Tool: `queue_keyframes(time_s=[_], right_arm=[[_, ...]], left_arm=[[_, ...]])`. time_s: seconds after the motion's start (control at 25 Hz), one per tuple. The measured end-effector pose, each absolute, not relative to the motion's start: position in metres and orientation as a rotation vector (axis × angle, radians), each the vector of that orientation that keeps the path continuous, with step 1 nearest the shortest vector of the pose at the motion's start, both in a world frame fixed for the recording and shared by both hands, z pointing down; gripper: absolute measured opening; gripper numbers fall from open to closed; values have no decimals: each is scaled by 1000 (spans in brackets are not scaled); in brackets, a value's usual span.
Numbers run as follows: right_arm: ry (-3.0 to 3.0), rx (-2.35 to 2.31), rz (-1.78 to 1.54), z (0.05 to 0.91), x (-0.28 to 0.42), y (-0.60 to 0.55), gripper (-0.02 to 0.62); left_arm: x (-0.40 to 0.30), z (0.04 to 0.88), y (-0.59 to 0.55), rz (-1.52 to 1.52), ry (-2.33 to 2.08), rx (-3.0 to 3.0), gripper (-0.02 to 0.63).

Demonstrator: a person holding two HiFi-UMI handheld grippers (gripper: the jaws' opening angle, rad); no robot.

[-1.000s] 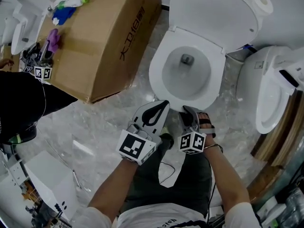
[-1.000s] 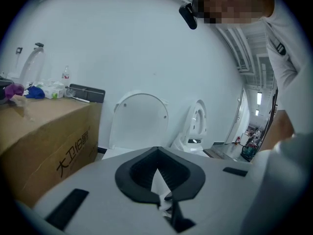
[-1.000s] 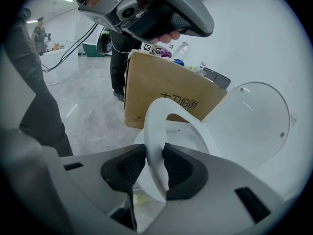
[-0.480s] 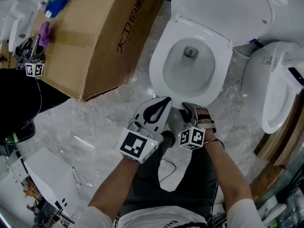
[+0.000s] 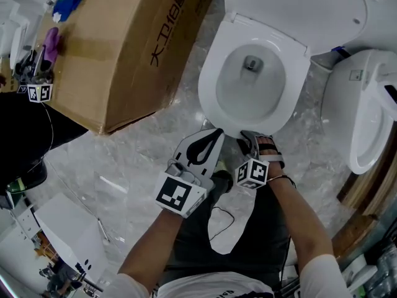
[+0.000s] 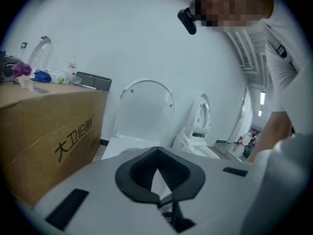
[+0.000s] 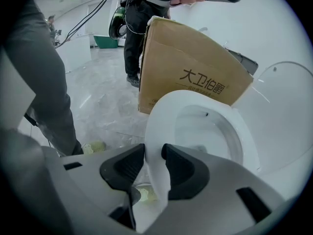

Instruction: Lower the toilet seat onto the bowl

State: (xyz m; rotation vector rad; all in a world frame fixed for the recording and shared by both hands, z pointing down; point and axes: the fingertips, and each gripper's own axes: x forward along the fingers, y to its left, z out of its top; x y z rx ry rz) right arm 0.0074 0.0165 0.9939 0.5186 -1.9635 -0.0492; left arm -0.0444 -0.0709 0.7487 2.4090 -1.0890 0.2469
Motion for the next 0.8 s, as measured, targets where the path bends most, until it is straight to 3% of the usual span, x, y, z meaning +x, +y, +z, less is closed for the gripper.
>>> queue_keyframes(time_s=[0.52,0.8], right_arm=[[-1943,515,5,1007,6,16,143],[-2033,612,130,940,3,16,106]], left_arm=[[-47,758,-68,252,-1078,2396,9],[-43,725,-62,257,-1048,2425,9]])
